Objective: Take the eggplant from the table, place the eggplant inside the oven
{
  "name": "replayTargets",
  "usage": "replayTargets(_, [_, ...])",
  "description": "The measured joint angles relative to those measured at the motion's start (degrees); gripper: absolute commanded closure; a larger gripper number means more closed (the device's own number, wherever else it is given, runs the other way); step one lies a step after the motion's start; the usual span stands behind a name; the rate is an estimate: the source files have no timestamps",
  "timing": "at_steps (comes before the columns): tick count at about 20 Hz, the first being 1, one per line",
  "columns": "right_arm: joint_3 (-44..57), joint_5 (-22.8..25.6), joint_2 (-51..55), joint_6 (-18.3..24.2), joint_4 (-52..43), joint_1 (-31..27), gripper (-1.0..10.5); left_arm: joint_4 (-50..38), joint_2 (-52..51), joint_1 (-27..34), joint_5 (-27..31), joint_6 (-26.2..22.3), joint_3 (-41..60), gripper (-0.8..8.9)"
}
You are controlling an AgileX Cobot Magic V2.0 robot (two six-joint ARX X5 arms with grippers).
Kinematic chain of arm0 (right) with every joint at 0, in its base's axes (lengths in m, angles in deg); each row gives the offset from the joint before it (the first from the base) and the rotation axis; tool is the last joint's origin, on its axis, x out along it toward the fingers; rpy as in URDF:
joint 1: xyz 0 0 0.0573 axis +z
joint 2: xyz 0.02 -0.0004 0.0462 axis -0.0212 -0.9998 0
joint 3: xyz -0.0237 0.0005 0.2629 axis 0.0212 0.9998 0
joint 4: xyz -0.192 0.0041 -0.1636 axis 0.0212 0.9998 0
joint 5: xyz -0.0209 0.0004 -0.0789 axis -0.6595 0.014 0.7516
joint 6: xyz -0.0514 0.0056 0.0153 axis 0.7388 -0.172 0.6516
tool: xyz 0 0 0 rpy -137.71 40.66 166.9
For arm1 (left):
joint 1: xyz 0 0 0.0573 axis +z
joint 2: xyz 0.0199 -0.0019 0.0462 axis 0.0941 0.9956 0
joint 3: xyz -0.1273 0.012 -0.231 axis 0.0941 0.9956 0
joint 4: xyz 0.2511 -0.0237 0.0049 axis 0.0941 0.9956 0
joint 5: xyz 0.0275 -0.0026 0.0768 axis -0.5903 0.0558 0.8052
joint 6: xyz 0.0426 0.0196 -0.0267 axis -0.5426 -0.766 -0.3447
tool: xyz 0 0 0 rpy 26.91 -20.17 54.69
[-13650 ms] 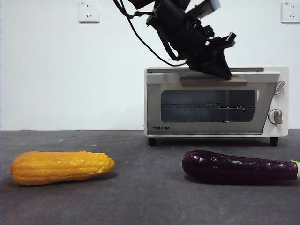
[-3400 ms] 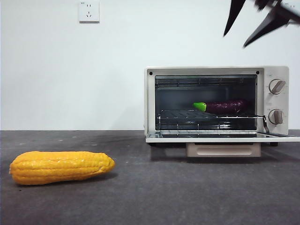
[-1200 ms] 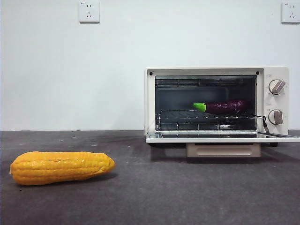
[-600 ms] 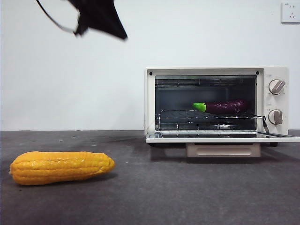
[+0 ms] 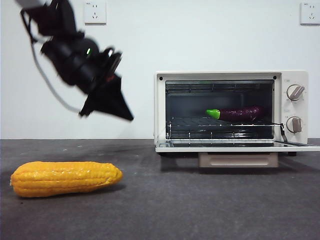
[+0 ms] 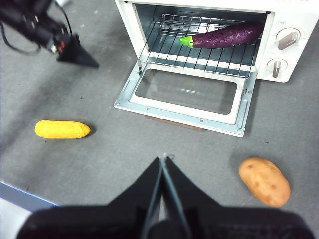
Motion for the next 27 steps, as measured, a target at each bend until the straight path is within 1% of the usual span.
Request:
replayTargets(2, [0.0,0.0,0.0,0.0,0.0,0.0,9.6,-5.4,0.0,0.6,-2.6,1.8,6.6,8.19])
replayTargets(4, [0.0,0.0,0.0,0.0,0.0,0.0,9.6,-11.2,0.0,0.5,-3.9,3.8,11.4,8.2])
replayTargets(6, [0.0,0.0,0.0,0.1,0.0,0.0,9.6,-17.0,0.0,0.0,-5.6,6.4,14.4,8.2])
replayTargets(9, [0.0,0.0,0.0,0.3,0.0,0.0,9.6,-23.7,0.0,-1.7,-5.7,10.2,15.8,8.2])
replayTargets(13, [0.0,0.0,0.0,0.4,0.0,0.0,9.6,-25.9,0.0,-4.9,-5.1,11.8,15.9,8.2])
replayTargets(17, [0.0,0.0,0.0,0.4,0.0,0.0,9.6,-25.9,0.0,-5.6,-1.0,12.2,16.3,8.2])
replayTargets(24, [0.0,0.0,0.0,0.7,0.0,0.0,9.6,-26.3,0.3,-4.8,-1.0,12.2,17.9,8.21])
replayTargets(27, [0.0,0.0,0.0,0.7,0.0,0.0,9.6,-27.2,2.5,-5.2,-1.4,12.6,17.9,8.21])
